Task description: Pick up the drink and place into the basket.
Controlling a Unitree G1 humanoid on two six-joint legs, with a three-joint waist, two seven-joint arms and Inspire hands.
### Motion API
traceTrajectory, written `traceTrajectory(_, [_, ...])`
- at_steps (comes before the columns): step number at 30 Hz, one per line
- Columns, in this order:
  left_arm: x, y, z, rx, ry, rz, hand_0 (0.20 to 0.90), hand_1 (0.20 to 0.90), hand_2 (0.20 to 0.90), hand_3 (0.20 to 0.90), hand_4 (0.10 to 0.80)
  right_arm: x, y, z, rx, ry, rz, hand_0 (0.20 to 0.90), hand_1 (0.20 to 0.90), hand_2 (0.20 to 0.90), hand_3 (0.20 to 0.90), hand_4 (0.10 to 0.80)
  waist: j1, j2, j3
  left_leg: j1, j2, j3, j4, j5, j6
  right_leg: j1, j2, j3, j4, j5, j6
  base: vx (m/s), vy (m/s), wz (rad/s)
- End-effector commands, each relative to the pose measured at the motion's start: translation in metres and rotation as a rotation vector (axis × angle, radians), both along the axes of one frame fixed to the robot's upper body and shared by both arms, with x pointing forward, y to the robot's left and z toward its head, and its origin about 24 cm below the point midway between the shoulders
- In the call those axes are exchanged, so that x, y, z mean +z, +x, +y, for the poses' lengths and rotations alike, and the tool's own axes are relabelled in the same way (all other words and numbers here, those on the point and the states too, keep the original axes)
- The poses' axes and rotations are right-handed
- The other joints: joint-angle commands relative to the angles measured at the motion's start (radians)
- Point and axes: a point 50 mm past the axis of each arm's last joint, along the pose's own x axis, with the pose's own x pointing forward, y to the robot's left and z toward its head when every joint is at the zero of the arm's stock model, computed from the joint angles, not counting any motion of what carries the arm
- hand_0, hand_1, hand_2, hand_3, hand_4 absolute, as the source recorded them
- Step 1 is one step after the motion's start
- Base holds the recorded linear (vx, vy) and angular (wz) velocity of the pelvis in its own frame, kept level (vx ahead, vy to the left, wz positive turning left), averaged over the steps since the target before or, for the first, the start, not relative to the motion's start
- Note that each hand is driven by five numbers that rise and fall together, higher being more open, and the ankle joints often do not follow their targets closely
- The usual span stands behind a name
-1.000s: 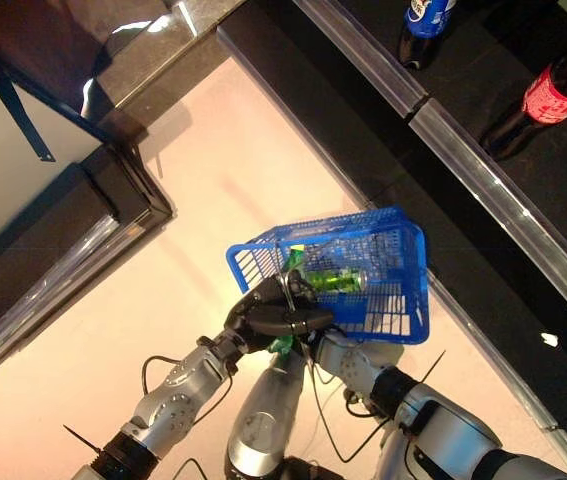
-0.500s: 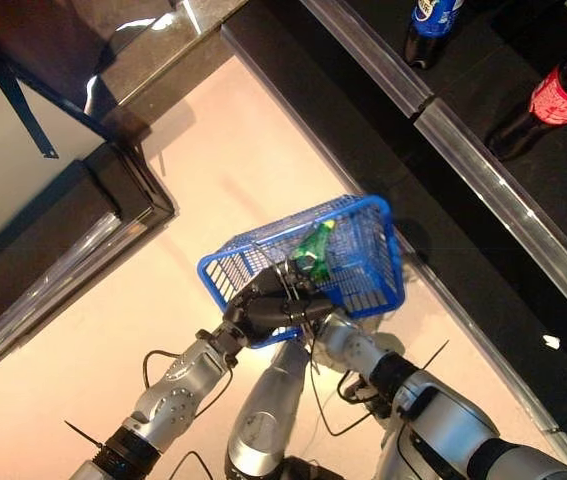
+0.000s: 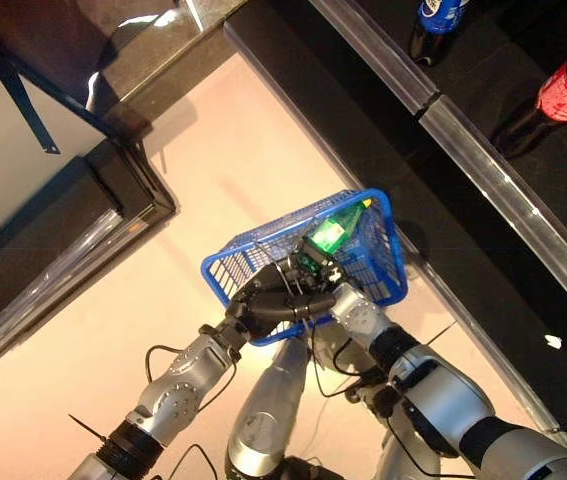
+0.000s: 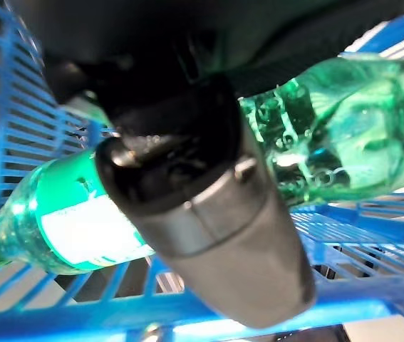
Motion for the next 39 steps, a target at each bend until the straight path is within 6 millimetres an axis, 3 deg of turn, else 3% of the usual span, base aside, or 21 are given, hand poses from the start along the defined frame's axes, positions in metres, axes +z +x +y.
traceTrajectory(1, [0.102, -0.026, -0.053, -0.290, -0.337, -0.416, 0.300, 0.300, 0.300, 0.200, 0.100, 0.067, 0.008, 0.070, 0.221, 0.160, -0.197, 0.724, 0.724, 0.724, 0.694, 0.594, 0.014, 0.066, -0.024, 0.012, -0.025, 0.034, 0.018, -0.019, 0.077, 0.016, -0.002, 0.081, -0.048, 0.158, 0.025, 0.005, 0.004, 0.10])
traceTrajectory(2, [0.103, -0.026, -0.053, -0.290, -0.337, -0.416, 0.300, 0.300, 0.300, 0.200, 0.100, 0.067, 0.009, 0.069, 0.227, 0.153, -0.198, 0.900, 0.900, 0.900, 0.900, 0.800, 0.016, 0.065, -0.024, 0.010, -0.025, 0.034, 0.019, -0.019, 0.078, 0.016, -0.003, 0.080, -0.048, 0.158, 0.026, 0.003, 0.004, 0.09])
traceTrajectory(4, [0.104, -0.026, -0.054, -0.289, -0.336, -0.415, 0.300, 0.300, 0.300, 0.200, 0.100, 0.067, 0.008, 0.071, 0.255, 0.137, -0.195, 0.900, 0.900, 0.900, 0.900, 0.800, 0.017, 0.064, -0.024, 0.008, -0.024, 0.034, 0.018, -0.018, 0.078, 0.012, -0.002, 0.080, -0.046, 0.158, 0.026, -0.033, 0.020, 0.07])
traceTrajectory(5, [0.105, -0.026, -0.053, -0.290, -0.335, -0.423, 0.300, 0.300, 0.300, 0.200, 0.100, 0.069, 0.009, 0.071, 0.257, 0.135, -0.203, 0.900, 0.900, 0.900, 0.900, 0.800, 0.018, 0.067, -0.024, -0.010, -0.021, 0.035, 0.013, 0.009, 0.082, -0.001, 0.000, 0.066, -0.055, 0.183, 0.014, 0.003, 0.004, 0.04])
traceTrajectory(6, [0.103, -0.026, -0.054, -0.288, -0.336, -0.415, 0.300, 0.300, 0.300, 0.200, 0.100, 0.066, 0.008, 0.071, 0.263, 0.134, -0.195, 0.900, 0.900, 0.900, 0.900, 0.800, 0.017, 0.063, -0.024, 0.007, -0.023, 0.034, 0.019, -0.018, 0.078, 0.011, -0.001, 0.080, -0.044, 0.158, 0.026, 0.000, 0.000, 0.00])
traceTrajectory(15, [0.102, -0.025, -0.054, -0.281, -0.338, -0.414, 0.300, 0.300, 0.300, 0.200, 0.100, 0.057, 0.008, 0.066, 0.297, 0.145, -0.172, 0.900, 0.900, 0.900, 0.900, 0.800, 0.018, 0.063, -0.024, -0.001, -0.019, 0.043, 0.019, -0.018, 0.080, 0.001, -0.003, 0.077, -0.039, 0.154, 0.027, 0.009, -0.003, 0.00])
traceTrajectory(28, [0.099, -0.025, -0.050, -0.291, -0.346, -0.395, 0.300, 0.300, 0.300, 0.200, 0.100, 0.068, 0.018, 0.048, 0.246, 0.209, -0.276, 0.900, 0.900, 0.900, 0.900, 0.800, 0.009, 0.067, -0.024, 0.008, -0.017, 0.054, 0.023, -0.025, 0.081, 0.000, -0.011, 0.075, -0.029, 0.153, 0.030, 0.000, 0.000, 0.00])
traceTrajectory(33, [0.094, -0.025, -0.040, -0.275, -0.355, -0.384, 0.300, 0.300, 0.300, 0.200, 0.100, 0.068, 0.020, 0.022, 0.190, 0.237, -0.362, 0.900, 0.900, 0.900, 0.900, 0.800, -0.012, 0.066, -0.024, 0.018, -0.011, 0.066, 0.014, -0.024, 0.079, 0.003, -0.010, 0.080, -0.038, 0.157, 0.030, 0.000, 0.000, 0.00])
traceTrajectory(38, [0.083, -0.027, -0.028, -0.222, -0.367, -0.356, 0.300, 0.300, 0.300, 0.200, 0.100, 0.058, 0.008, 0.003, 0.163, 0.215, -0.430, 0.900, 0.900, 0.900, 0.900, 0.800, -0.042, 0.054, -0.024, 0.029, -0.004, 0.076, 0.004, -0.029, 0.078, 0.003, -0.003, 0.089, -0.052, 0.160, 0.030, -0.035, -0.003, -0.02])
traceTrajectory(39, [0.083, -0.026, -0.025, -0.204, -0.363, -0.360, 0.300, 0.300, 0.300, 0.200, 0.100, 0.059, 0.006, 0.001, 0.161, 0.201, -0.440, 0.900, 0.900, 0.900, 0.900, 0.800, -0.048, 0.054, -0.024, 0.014, 0.002, 0.080, -0.005, 0.000, 0.083, -0.009, 0.004, 0.078, -0.069, 0.188, 0.017, -0.117, 0.007, -0.01])
